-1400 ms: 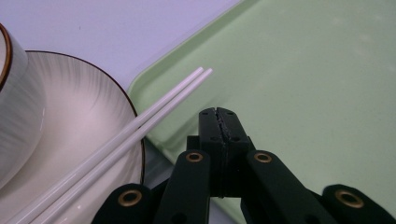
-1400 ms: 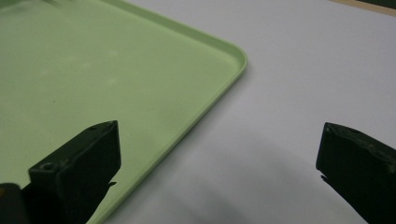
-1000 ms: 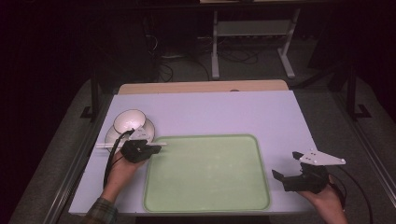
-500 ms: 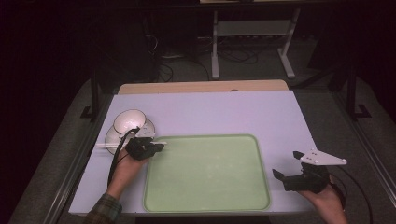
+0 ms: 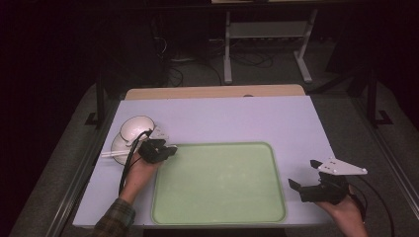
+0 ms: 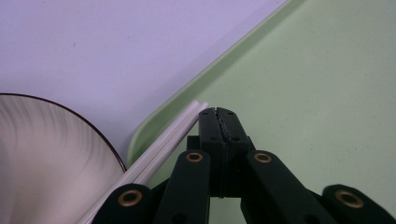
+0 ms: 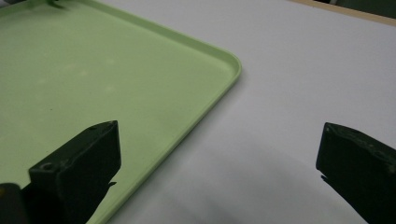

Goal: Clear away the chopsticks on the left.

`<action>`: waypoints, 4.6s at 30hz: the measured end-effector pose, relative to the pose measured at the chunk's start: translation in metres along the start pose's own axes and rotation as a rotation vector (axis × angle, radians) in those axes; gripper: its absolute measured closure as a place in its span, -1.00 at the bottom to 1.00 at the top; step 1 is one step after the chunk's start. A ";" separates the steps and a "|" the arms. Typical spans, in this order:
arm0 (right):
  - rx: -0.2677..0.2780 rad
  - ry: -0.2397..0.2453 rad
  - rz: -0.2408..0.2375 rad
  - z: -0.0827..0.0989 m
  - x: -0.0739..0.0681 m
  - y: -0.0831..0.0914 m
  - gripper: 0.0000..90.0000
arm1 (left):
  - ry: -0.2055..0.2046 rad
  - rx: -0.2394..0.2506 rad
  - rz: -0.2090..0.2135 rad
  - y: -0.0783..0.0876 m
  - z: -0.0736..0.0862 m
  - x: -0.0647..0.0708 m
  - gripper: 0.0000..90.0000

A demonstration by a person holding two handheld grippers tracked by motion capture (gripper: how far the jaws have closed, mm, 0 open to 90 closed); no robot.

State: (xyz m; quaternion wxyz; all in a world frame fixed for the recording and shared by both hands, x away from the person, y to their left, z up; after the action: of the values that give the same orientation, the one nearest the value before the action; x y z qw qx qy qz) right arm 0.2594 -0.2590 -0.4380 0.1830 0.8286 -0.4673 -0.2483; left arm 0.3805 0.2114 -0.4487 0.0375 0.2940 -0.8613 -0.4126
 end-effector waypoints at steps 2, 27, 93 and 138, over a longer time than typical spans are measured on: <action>0.001 -0.001 -0.001 0.000 0.000 0.000 -1.00 | 0.002 -0.007 -0.005 -0.002 -0.001 -0.002 1.00; 0.002 -0.003 -0.004 0.000 0.001 0.000 -1.00 | 0.026 -0.008 -0.034 -0.017 -0.014 -0.013 1.00; -0.007 0.000 0.001 0.001 0.000 -0.003 -1.00 | 0.269 0.002 -0.245 0.133 0.127 -0.094 0.99; -0.010 0.004 0.000 0.001 -0.001 -0.003 -1.00 | 0.305 -0.061 -0.180 0.119 0.144 -0.093 1.00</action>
State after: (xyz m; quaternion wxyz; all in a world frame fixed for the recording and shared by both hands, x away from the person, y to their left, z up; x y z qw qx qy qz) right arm 0.2604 -0.2571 -0.4404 0.1882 0.8281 -0.4657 -0.2489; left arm 0.3564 0.4188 -0.4396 0.1395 0.4280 -0.8028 -0.3910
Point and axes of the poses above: each handheld gripper's, and its own axes: y roughly backward along the jaws, z roughly out of its underside, x roughly to its right, the point moved 3 cm from there along -y, roughly forward along the jaws, and after that the axes turned 15 degrees about -y, right-handed, at the moved point
